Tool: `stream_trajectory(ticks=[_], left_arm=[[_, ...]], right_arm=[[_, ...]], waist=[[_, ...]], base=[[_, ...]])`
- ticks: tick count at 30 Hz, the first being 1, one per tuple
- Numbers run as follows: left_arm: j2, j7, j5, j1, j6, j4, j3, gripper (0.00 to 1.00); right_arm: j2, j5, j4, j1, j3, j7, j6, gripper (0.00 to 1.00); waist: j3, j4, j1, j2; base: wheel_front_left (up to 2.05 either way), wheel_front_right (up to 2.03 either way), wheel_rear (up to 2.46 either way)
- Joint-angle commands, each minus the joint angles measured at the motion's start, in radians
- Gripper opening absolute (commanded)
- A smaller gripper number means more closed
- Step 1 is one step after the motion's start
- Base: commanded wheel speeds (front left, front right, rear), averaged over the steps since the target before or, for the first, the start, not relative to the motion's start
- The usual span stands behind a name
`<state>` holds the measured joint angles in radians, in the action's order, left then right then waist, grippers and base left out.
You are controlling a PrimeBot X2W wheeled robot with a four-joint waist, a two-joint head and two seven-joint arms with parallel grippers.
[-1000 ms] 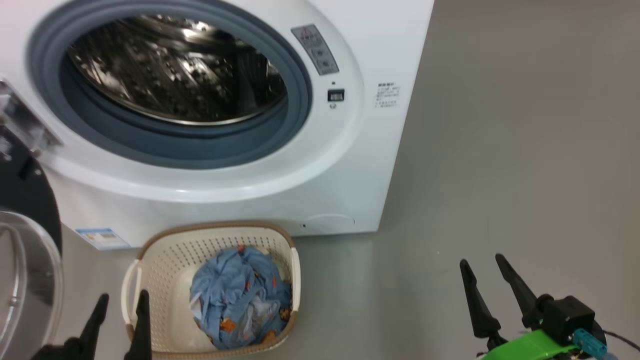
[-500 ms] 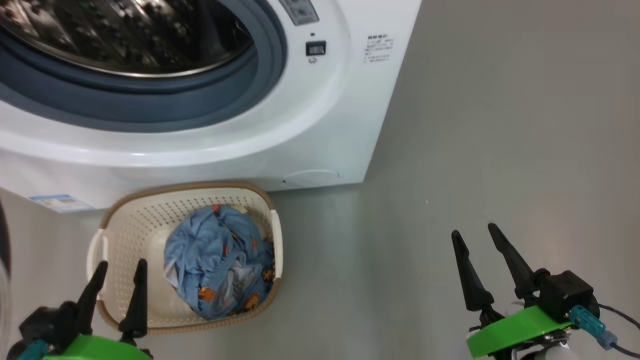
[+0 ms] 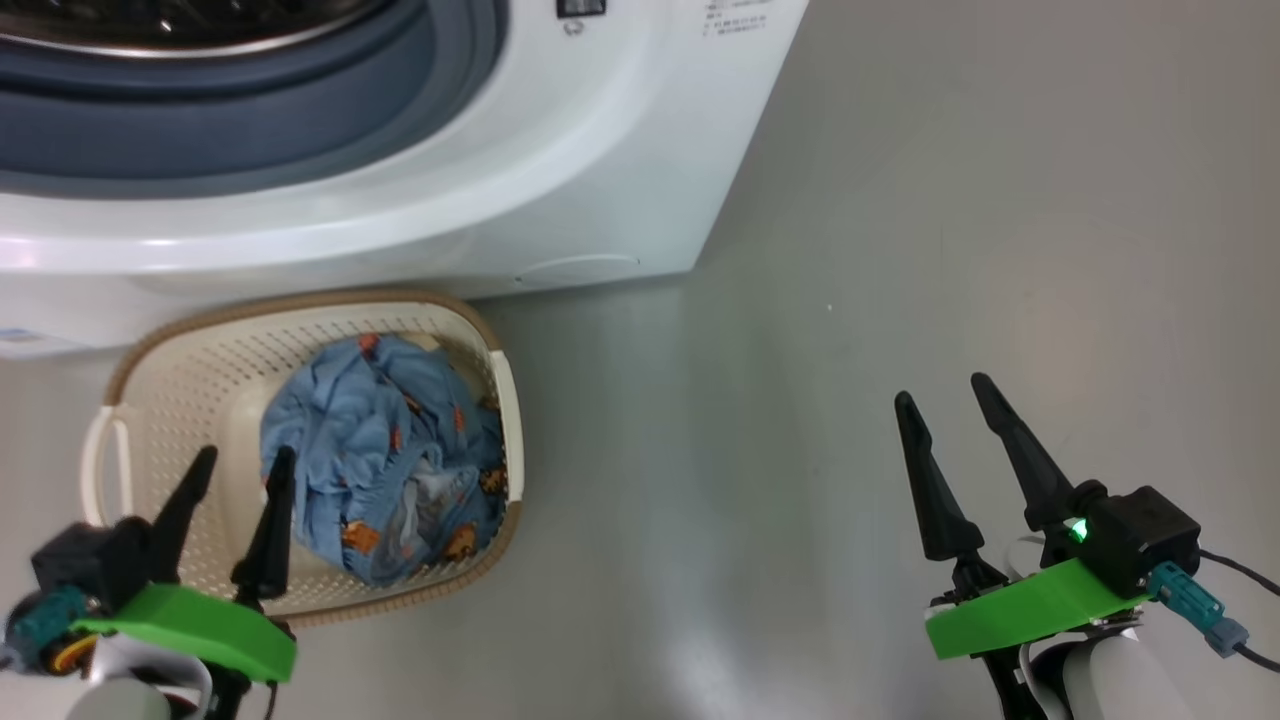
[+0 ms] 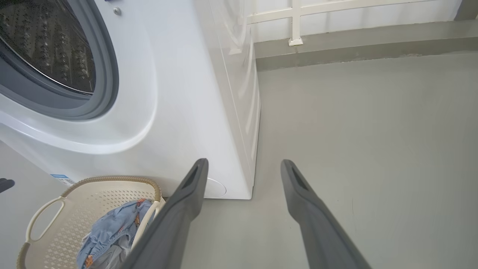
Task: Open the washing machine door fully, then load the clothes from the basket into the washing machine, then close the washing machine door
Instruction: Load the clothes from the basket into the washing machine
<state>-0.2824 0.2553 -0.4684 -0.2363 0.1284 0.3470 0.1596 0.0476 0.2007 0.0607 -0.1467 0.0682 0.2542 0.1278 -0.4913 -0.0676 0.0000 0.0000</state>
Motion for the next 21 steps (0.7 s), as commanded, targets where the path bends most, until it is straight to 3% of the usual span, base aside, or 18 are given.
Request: stream_trajectory(ticks=[1, 21], left_arm=[[-0.047, 0.006, -0.016, -0.034, 0.002, 0.003, -0.025, 1.00], [-0.168, 0.006, -0.133, -0.177, 0.002, 0.160, 0.113, 1.00]], right_arm=[[0.003, 0.010, -0.028, -0.007, 0.028, 0.008, 0.003, 1.00], [0.003, 0.040, -0.084, -0.039, 0.056, 0.008, 0.003, 1.00]], waist=[[-0.060, -0.023, 0.0000, 0.0000], [-0.259, -0.071, 0.0000, 0.0000]], base=[[0.00, 0.00, 0.00], [0.00, 0.00, 0.00]])
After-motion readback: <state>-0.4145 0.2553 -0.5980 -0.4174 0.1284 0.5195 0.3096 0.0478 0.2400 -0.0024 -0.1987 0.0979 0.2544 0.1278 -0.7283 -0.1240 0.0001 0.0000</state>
